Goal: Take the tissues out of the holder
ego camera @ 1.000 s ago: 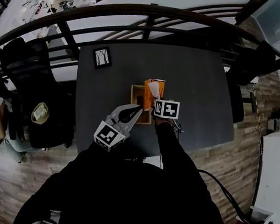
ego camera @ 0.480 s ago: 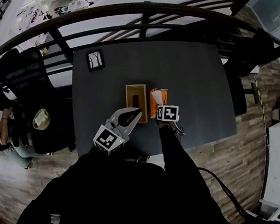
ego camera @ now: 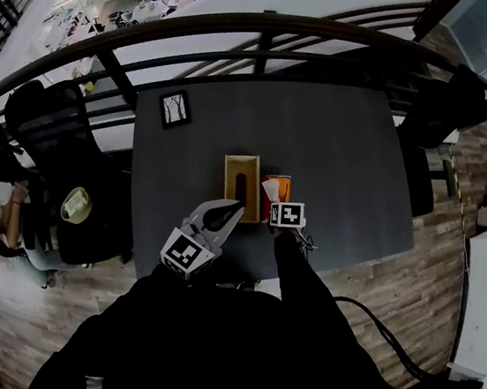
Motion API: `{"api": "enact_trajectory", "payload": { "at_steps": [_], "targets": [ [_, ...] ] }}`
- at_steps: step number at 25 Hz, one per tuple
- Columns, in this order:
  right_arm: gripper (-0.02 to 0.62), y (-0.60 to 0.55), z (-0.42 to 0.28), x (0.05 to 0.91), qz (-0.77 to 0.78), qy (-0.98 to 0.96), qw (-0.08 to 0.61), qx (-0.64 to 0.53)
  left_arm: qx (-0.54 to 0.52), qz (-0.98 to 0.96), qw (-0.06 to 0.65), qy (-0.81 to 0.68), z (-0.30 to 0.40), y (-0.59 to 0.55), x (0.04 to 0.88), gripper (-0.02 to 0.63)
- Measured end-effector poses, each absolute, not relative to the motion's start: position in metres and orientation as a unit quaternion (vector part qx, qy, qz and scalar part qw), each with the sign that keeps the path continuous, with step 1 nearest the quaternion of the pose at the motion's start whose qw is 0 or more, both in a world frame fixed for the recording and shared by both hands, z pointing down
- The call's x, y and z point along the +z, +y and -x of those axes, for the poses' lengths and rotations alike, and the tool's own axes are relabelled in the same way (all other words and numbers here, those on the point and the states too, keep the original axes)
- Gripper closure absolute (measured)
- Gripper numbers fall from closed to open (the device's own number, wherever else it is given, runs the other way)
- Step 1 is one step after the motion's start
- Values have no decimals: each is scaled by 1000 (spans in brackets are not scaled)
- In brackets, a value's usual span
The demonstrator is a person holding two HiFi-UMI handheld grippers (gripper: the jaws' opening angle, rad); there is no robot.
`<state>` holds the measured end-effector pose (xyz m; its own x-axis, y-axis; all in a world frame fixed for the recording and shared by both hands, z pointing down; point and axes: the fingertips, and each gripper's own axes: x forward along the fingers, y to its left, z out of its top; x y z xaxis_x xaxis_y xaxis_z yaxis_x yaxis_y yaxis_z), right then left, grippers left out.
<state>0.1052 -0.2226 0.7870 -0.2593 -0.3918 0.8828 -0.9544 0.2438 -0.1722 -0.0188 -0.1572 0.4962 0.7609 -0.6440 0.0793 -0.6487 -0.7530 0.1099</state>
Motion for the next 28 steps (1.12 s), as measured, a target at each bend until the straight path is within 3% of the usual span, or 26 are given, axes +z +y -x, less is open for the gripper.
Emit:
{"api": "enact_trajectory", "payload": {
  "at_steps": [3,6,12,24,25,28],
  "targets": [
    [436,-224,-103,785,-476,-705,369,374,19,-936,64,-347,19,-158,495,601],
    [367,-228,-107,768,-475,-718,347,371,17,-935,67,-349,19,-160,497,601],
    [345,-229,-110,682,-462,-784,254,330,8,-932,59,-357,27,-163,484,600],
    [348,-150,-34,531,-331,-932,59,133,25,-936,78,-343,34,-138,498,601],
    [357,-149,-32,523,-331,-934,43,128,27,-935,79,-344,35,-138,500,600],
    [542,-143,-26,503,-326,-939,16,106,30,-935,81,-344,37,-135,501,600]
  ]
}}
